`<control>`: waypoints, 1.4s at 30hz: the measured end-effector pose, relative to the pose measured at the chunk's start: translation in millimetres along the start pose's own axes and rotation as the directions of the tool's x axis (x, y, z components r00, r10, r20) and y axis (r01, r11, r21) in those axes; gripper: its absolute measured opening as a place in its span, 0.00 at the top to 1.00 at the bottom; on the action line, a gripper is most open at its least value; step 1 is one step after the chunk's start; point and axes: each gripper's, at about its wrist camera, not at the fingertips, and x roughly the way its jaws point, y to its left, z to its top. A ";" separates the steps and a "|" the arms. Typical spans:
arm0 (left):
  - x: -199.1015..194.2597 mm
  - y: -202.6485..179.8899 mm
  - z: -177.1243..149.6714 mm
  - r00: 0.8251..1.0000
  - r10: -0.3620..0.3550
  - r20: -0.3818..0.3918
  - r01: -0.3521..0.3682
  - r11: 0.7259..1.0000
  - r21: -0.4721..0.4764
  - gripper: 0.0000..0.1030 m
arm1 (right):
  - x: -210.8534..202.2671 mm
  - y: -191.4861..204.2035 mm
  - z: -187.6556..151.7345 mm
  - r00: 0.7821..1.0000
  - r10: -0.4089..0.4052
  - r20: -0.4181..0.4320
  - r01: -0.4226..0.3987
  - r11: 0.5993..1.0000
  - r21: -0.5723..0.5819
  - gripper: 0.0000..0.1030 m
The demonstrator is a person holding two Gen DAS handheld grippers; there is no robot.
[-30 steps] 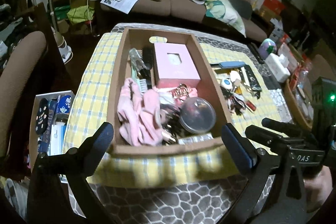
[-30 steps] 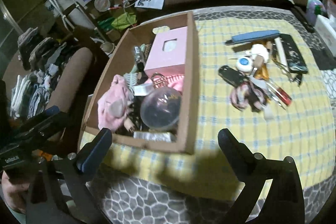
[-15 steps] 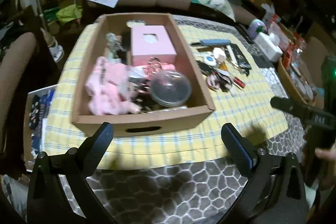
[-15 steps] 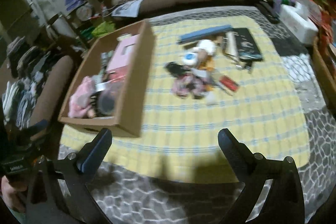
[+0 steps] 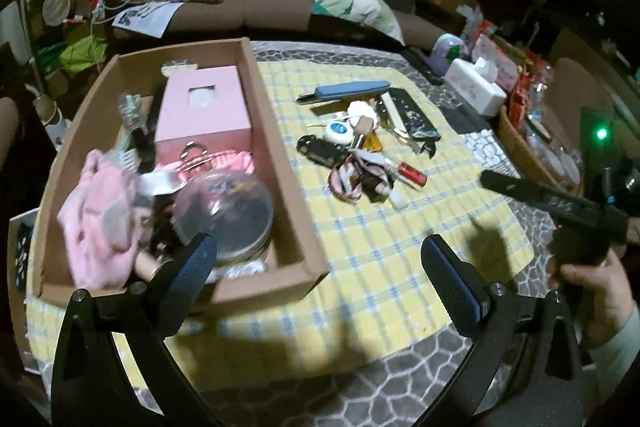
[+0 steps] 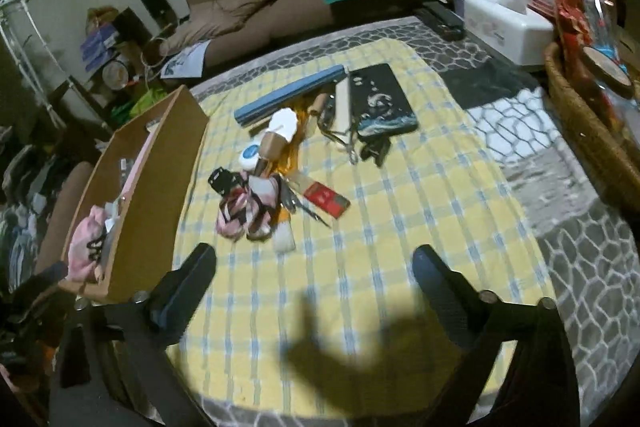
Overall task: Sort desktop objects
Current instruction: 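Open both grippers and withdraw them from the cardboard box, then move both grippers over the scattered items on the tablecloth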
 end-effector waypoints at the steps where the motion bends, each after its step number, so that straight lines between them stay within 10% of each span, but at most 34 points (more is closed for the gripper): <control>1: 4.2 -0.6 2.5 1.000 -0.008 -0.006 0.008 1.000 -0.005 0.00 | 7.0 3.8 1.5 1.000 0.009 -0.007 -0.009 1.000 -0.015 0.16; 10: 36.6 -12.2 21.1 0.998 -0.025 -0.065 0.028 0.999 0.044 0.00 | 80.5 46.6 15.0 0.995 0.027 -0.093 -0.041 0.988 -0.150 0.45; 18: 41.1 -10.9 24.9 0.989 -0.099 -0.111 0.098 0.995 -0.019 0.00 | 133.2 56.6 20.3 0.986 0.029 -0.162 -0.054 0.987 -0.153 0.48; 22: 38.4 -17.8 26.2 0.988 -0.110 -0.106 0.110 0.994 -0.011 0.00 | 141.9 55.8 19.1 0.983 0.035 -0.183 -0.060 0.989 -0.132 0.85; 31: 39.0 -22.1 20.5 0.988 -0.109 -0.110 0.109 0.994 -0.011 0.00 | 66.2 23.0 39.9 0.987 0.159 0.006 -0.159 0.987 0.037 0.93; 42: 56.5 -73.4 9.0 0.986 -0.109 -0.125 0.122 0.987 0.106 0.00 | -54.4 5.8 73.9 0.930 0.243 0.275 -0.258 0.966 0.019 0.93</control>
